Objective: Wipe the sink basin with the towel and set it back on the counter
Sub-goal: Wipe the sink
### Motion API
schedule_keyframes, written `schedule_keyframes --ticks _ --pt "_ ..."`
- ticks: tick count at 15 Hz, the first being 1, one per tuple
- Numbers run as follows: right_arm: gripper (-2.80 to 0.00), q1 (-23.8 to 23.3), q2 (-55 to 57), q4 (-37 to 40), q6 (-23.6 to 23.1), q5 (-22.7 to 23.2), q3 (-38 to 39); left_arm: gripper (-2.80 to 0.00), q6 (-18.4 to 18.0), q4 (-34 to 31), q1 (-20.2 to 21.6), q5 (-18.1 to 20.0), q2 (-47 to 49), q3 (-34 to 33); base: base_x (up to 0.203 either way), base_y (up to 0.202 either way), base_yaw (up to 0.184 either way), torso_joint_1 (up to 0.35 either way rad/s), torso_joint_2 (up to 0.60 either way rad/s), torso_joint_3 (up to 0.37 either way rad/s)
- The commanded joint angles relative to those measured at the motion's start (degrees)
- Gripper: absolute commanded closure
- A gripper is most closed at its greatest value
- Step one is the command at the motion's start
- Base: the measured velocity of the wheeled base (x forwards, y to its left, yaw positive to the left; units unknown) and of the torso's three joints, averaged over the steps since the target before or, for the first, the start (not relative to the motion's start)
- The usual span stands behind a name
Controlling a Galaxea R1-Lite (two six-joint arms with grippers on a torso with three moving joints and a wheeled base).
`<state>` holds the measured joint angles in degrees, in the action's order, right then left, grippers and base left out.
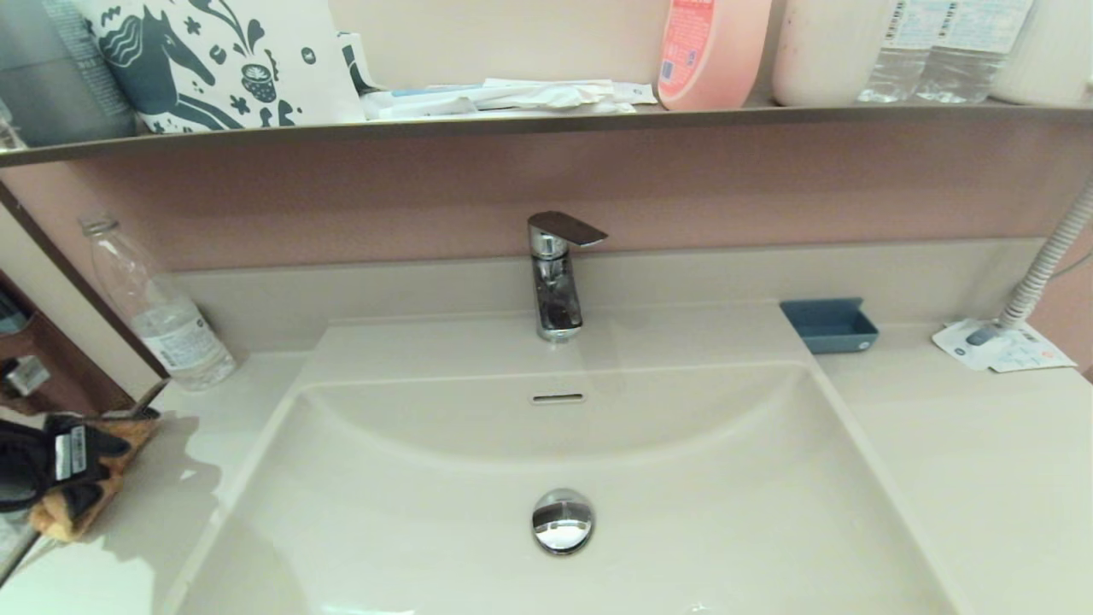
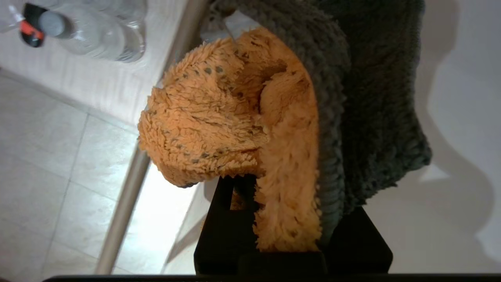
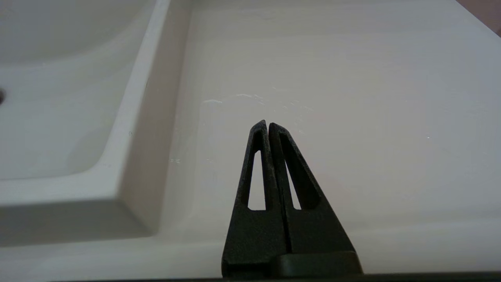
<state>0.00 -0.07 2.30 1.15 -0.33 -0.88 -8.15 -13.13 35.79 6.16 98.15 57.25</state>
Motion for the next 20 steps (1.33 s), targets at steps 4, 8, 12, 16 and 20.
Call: schedule_keyframes --ticks 4,8,12,16,20 --pt "0.00 0.00 0.07 -0.02 0.00 -0.02 0.00 0.00 5.92 -0.17 -9.16 -2.32 7.64 6.69 0.000 0.000 0.000 0.000 0.00 0.000" --pt "0.00 0.00 0.07 -0.02 0.00 -0.02 0.00 0.00 9.08 -0.57 -13.53 -4.98 11.72 13.42 0.000 0.000 0.000 0.000 0.00 0.000" --pt "0.00 0.00 0.07 -0.02 0.00 -0.02 0.00 0.00 8.88 -1.58 -11.62 -5.22 11.35 10.61 0.000 0.000 0.000 0.000 0.00 0.000" --pt "0.00 0.00 0.07 -0.02 0.00 -0.02 0.00 0.00 6.88 -1.98 -6.96 -5.32 5.47 3.39 0.000 0.000 0.000 0.000 0.00 0.000" --pt "0.00 0.00 0.07 -0.02 0.00 -0.02 0.00 0.00 2.48 -2.10 -0.82 -4.62 -1.90 -3.93 0.000 0.000 0.000 0.000 0.00 0.000"
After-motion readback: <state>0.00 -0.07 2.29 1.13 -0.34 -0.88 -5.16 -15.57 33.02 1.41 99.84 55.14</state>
